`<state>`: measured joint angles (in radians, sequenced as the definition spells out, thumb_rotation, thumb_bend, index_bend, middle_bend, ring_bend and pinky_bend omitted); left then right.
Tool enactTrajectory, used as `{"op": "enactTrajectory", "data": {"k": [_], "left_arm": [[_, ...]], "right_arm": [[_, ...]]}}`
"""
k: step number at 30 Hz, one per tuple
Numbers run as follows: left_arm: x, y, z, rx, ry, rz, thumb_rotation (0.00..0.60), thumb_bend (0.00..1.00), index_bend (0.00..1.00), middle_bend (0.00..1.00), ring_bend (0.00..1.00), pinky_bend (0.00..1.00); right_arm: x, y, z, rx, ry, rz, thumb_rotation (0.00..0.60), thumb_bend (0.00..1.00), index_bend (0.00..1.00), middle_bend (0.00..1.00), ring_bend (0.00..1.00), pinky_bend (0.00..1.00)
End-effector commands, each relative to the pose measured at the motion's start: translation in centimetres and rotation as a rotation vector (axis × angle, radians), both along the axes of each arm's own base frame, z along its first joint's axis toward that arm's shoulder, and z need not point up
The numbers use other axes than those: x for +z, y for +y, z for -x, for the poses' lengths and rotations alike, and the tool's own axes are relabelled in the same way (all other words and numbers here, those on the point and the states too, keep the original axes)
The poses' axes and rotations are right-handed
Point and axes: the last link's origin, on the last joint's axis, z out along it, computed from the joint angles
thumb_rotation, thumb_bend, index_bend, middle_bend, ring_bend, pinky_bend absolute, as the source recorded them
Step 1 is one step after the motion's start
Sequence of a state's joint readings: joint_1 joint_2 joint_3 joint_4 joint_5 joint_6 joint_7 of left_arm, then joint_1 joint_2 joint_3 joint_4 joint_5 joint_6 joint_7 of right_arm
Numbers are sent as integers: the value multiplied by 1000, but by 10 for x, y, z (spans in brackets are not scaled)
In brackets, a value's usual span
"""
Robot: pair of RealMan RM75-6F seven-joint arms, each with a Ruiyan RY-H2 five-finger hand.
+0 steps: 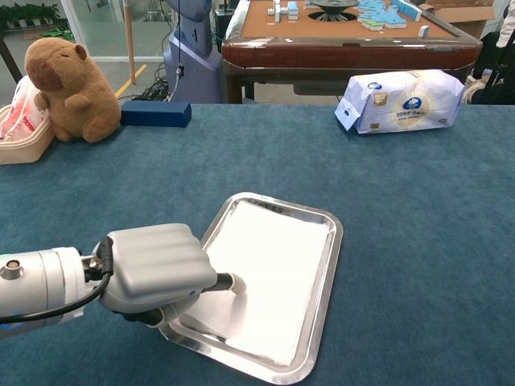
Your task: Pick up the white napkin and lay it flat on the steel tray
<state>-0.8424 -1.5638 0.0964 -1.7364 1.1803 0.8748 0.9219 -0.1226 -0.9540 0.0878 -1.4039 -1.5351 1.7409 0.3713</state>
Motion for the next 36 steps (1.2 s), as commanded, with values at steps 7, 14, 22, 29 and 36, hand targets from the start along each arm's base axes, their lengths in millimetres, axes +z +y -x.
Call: {"op": "enactTrajectory", "data": {"k": [7,14,22,29,36], "left_arm": [[1,0,-2,-1,-8,-5,600,803,151,977,655,711],[8,1,-1,2,-13,-20,600,803,151,979,657,712],[16,-2,-2,-4,-27,-31,600,803,152,980,657,712],[31,0,4,0,-35,-77,600,803,154,980,657,712],[55,4,14,20,-81,-138,600,802,149,950,636,712]], "right_arm": [[0,0,0,0,-3,2,600,0,379,372,234,381],[0,0,1,-2,-2,2,600,0,379,372,234,381],[0,0,1,-3,0,1,600,0,379,372,234,382],[-1,-1,1,-4,3,-1,600,0,379,372,234,381],[-2,-1,0,-5,9,-5,600,0,379,372,234,382]]}}
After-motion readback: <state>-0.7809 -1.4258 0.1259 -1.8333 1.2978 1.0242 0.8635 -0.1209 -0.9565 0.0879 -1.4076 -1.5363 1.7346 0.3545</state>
